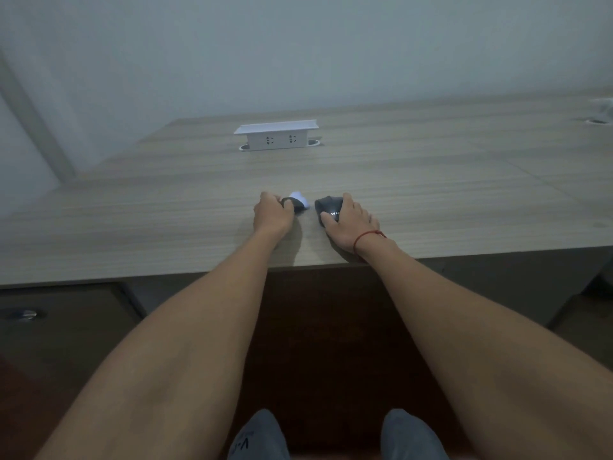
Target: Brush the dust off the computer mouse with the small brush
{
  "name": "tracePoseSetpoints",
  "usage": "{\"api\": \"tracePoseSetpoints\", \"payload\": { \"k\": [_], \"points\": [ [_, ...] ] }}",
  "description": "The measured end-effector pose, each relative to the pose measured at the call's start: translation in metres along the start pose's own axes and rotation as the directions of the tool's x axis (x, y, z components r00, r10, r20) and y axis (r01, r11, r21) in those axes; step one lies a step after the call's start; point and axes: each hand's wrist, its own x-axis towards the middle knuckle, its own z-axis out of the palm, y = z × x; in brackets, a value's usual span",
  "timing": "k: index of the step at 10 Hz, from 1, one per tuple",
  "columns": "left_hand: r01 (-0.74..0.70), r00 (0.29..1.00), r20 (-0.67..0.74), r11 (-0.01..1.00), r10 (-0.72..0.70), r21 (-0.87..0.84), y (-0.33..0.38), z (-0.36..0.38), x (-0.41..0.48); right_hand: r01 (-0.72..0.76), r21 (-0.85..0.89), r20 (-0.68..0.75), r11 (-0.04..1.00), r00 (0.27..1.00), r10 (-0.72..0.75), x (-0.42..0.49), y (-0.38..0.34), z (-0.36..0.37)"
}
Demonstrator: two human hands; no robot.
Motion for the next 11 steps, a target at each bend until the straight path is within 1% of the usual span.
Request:
{"api": "tracePoseSetpoints", "payload": {
  "k": [1, 2, 3, 4, 5, 6, 8, 9, 10, 11],
  "points": [
    [-0.078, 0.997, -0.001, 0.991, 0.079, 0.106, -0.002, 0.0, 0.001, -0.007, 0.013, -0.092, 1.0, 0.996, 0.008, 0.001, 0.0, 0.003],
    [-0.132, 0.991, -0.012, 0.979, 0.136, 0.157, -0.001, 0.003, 0.001, -0.029, -0.002, -0.146, 1.0, 0.989, 0.028, 0.004, -0.001, 0.007],
    [-0.104, 0.993, -0.037, 0.975, 0.114, 0.198, 0.004, 0.006, 0.003, -0.059, -0.016, -0.195, 0.998, 0.979, 0.055, 0.01, -0.001, 0.01],
    [-0.079, 0.991, -0.089, 0.969, 0.102, 0.233, 0.006, 0.012, 0.007, -0.09, -0.014, -0.222, 0.996, 0.971, 0.085, 0.019, -0.002, 0.012],
    [-0.046, 0.987, -0.139, 0.975, 0.078, 0.219, 0.004, 0.019, 0.008, -0.111, -0.02, -0.229, 0.994, 0.968, 0.104, 0.025, -0.002, 0.012],
    [-0.036, 0.985, -0.154, 0.969, 0.076, 0.245, 0.005, 0.027, 0.009, -0.116, -0.015, -0.225, 0.993, 0.968, 0.11, 0.031, -0.001, 0.013],
    [-0.033, 0.989, -0.133, 0.964, 0.07, 0.262, 0.007, 0.028, 0.008, -0.11, -0.014, -0.225, 0.994, 0.969, 0.104, 0.037, 0.003, 0.014],
    [-0.031, 0.99, -0.122, 0.966, 0.064, 0.257, 0.008, 0.023, 0.003, -0.105, 0.035, -0.221, 0.994, 0.969, 0.11, 0.032, 0.003, 0.013],
    [-0.068, 0.989, -0.112, 0.973, 0.095, 0.223, 0.005, 0.017, -0.003, -0.106, 0.085, -0.236, 0.991, 0.964, 0.124, 0.024, 0.008, 0.011],
    [-0.023, 0.988, -0.138, 0.943, 0.072, 0.331, 0.0, 0.01, -0.016, -0.149, 0.019, -0.205, 0.989, 0.967, 0.15, 0.011, 0.016, 0.006]
  ]
}}
